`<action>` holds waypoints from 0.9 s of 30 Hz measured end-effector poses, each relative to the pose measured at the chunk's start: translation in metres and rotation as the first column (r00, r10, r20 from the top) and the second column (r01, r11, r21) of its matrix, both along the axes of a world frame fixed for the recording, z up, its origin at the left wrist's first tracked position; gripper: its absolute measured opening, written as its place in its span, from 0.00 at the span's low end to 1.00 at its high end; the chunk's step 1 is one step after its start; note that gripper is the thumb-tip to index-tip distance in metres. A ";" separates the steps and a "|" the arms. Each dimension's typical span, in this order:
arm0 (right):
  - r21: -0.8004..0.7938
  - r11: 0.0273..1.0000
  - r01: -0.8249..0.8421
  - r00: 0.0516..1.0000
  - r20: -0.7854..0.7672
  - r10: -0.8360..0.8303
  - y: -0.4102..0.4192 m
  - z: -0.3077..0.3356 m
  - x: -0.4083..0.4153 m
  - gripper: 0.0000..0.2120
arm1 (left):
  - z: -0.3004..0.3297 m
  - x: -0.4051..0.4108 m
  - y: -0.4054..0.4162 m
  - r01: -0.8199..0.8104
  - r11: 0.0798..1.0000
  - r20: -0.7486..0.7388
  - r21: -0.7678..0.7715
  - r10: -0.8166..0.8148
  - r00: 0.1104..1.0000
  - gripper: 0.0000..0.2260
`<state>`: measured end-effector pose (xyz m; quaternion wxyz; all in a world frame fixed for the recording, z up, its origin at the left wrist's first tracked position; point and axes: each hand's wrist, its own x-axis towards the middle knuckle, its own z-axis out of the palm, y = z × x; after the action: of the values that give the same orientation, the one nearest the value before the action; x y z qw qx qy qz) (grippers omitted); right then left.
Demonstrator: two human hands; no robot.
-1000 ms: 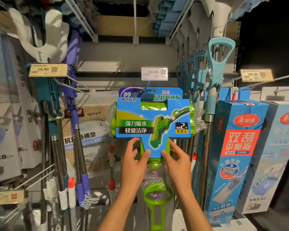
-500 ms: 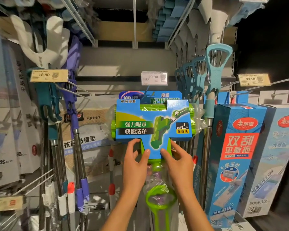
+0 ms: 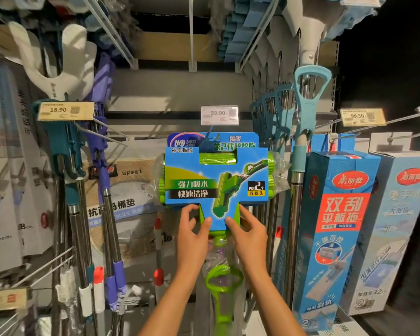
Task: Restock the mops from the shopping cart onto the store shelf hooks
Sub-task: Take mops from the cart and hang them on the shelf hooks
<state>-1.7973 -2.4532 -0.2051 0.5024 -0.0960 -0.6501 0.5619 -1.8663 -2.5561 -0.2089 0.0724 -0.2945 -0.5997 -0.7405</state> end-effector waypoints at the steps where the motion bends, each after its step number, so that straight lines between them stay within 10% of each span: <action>1: 0.005 1.000 -0.005 1.000 0.005 0.005 0.001 -0.001 -0.001 0.21 | -0.001 0.001 0.000 0.004 1.000 0.002 0.007 -0.004 1.000 0.15; 8: -0.015 1.000 -0.019 1.000 0.019 0.019 0.002 -0.015 -0.005 0.23 | -0.010 0.004 0.005 -0.049 0.997 0.009 -0.056 0.050 0.999 0.11; 13: -0.035 0.998 -0.056 0.998 0.006 0.056 0.001 -0.020 0.000 0.23 | -0.006 -0.001 0.005 -0.029 0.983 0.128 -0.181 0.053 0.990 0.40; 19: 0.035 0.997 -0.068 0.994 0.092 0.065 0.010 -0.026 -0.003 0.19 | -0.001 0.003 0.005 0.001 0.980 0.160 -0.197 0.031 0.987 0.14; 22: 0.061 0.997 -0.055 0.988 0.149 0.045 0.015 -0.018 -0.001 0.05 | -0.005 0.001 0.004 -0.003 0.982 0.164 -0.189 0.035 0.986 0.14; 27: 0.075 0.996 -0.041 0.990 0.139 0.030 0.021 -0.014 -0.012 0.12 | -0.008 -0.007 0.006 0.033 0.970 0.192 -0.242 0.015 0.981 0.26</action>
<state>-1.8097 -2.4324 -0.2192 0.4495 -0.1034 -0.7063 0.5371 -1.8734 -2.5504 -0.2172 -0.0261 -0.2311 -0.6892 -0.6863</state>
